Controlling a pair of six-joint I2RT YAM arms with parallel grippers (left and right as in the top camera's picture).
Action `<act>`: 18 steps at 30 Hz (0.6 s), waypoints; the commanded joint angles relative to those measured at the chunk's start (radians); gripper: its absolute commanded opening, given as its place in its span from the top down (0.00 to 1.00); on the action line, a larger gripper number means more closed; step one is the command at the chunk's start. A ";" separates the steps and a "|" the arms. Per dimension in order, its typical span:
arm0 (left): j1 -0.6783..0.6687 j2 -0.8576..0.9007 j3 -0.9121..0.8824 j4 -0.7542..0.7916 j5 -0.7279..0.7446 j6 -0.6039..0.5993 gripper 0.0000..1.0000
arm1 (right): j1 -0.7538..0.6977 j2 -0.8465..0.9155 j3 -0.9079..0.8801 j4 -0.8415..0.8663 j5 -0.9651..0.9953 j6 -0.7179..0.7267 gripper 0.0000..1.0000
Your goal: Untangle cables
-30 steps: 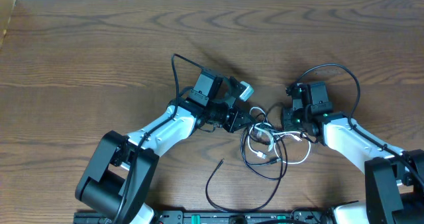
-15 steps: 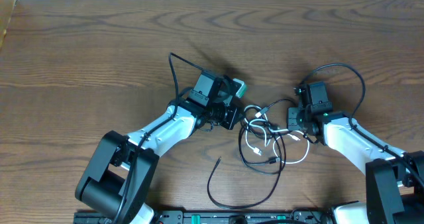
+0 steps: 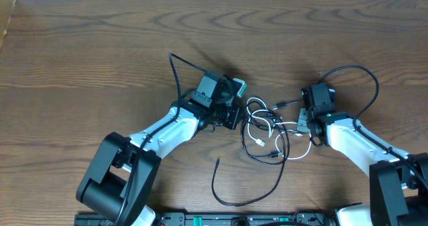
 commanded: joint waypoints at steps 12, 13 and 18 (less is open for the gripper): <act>0.008 0.006 0.023 -0.002 -0.035 0.002 0.92 | -0.003 0.020 -0.019 -0.055 -0.291 0.014 0.96; 0.008 0.006 0.023 -0.002 -0.035 0.002 0.92 | -0.003 0.019 -0.018 -0.056 -0.290 0.014 0.94; 0.008 0.006 0.023 -0.001 -0.035 0.002 0.93 | -0.004 0.005 0.054 -0.148 -0.290 -0.050 0.88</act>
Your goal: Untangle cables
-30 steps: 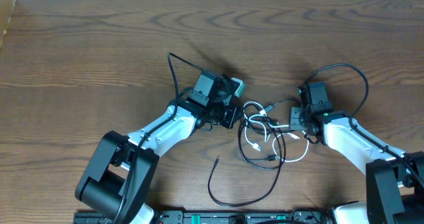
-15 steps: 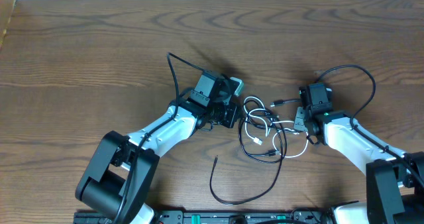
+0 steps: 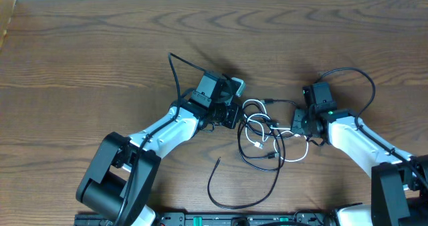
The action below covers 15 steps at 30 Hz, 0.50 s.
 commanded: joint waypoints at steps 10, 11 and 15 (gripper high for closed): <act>0.007 0.006 0.023 0.006 -0.013 0.002 0.92 | 0.002 0.014 0.245 -0.229 -0.202 -0.180 0.55; 0.007 0.006 0.023 0.006 -0.013 0.002 0.92 | 0.003 0.014 0.243 -0.208 -0.281 -0.214 0.53; 0.007 0.006 0.023 0.006 -0.013 0.002 0.92 | 0.003 0.015 0.241 -0.188 -0.394 -0.229 0.44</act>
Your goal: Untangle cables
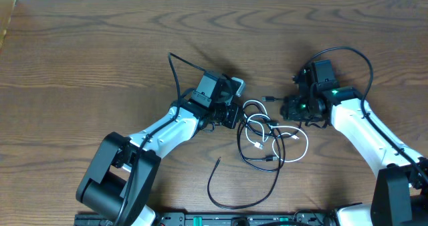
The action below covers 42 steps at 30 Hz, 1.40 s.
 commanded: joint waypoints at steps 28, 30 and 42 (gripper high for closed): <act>0.007 0.006 0.023 0.000 -0.013 0.002 0.92 | 0.220 0.179 -0.018 0.090 -0.248 -0.051 0.99; 0.007 0.006 0.023 0.000 -0.013 0.002 0.92 | 0.204 0.159 -0.011 0.084 -0.283 -0.052 0.99; 0.008 0.006 0.023 0.000 -0.024 0.002 0.93 | 0.146 -0.134 -0.003 0.069 -0.345 -0.082 0.99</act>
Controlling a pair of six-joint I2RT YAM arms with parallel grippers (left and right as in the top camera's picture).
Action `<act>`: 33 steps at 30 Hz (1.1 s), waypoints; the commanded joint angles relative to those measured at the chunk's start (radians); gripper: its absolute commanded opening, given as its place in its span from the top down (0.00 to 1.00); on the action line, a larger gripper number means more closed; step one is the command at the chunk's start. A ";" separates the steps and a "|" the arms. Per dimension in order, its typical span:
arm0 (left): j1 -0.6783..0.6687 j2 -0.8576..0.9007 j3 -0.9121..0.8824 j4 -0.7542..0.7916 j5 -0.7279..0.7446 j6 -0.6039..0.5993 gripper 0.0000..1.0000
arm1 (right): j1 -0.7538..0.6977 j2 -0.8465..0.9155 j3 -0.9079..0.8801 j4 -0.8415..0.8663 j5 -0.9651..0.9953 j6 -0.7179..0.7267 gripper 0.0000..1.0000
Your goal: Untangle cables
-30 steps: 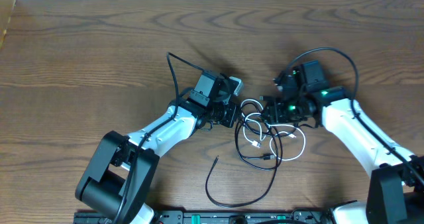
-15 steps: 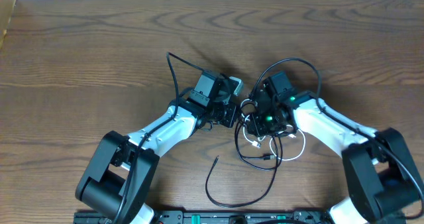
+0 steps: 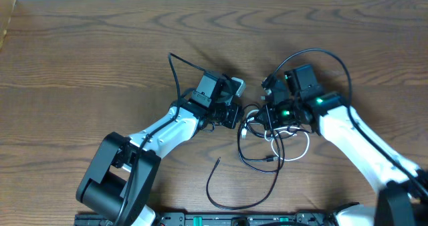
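A tangle of black and white cables (image 3: 262, 134) lies at the table's middle. One black cable trails down from it to a free end (image 3: 219, 160). A white loop (image 3: 299, 146) lies at its right side. My left gripper (image 3: 235, 114) sits at the tangle's left edge, and its jaws look shut on a black strand there. My right gripper (image 3: 270, 114) is over the tangle's upper right, shut on a black cable. That cable's plug end (image 3: 266, 83) sticks up beside it.
Each wrist carries its own black camera lead: a big arc (image 3: 328, 54) over the right arm and a short one (image 3: 175, 69) behind the left. A pale block (image 3: 237, 86) sits by the left wrist. Brown wooden tabletop (image 3: 100, 65) lies all round.
My right gripper has moved left, from beside the tangle's right edge to over its upper right. The black plug end has gone from level with the gripper to above it. The left arm is unchanged.
The right gripper first stood low at the tangle's right side. It then sat slightly further left, then higher up the table with the black plug end pointing left. Now it is over the tangle. The left gripper stayed at the left edge throughout.
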 commanded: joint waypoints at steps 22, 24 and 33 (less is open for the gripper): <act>0.007 0.006 0.023 -0.029 -0.226 -0.067 0.92 | -0.003 -0.443 0.010 0.007 -0.031 -0.035 0.99; 0.007 0.006 0.023 -0.029 -0.226 -0.067 0.93 | -0.003 -0.484 0.010 0.007 -0.029 -0.053 0.99; 0.008 0.006 0.023 -0.030 -0.227 -0.066 0.93 | -0.003 -0.623 0.010 -0.017 0.229 -0.059 0.99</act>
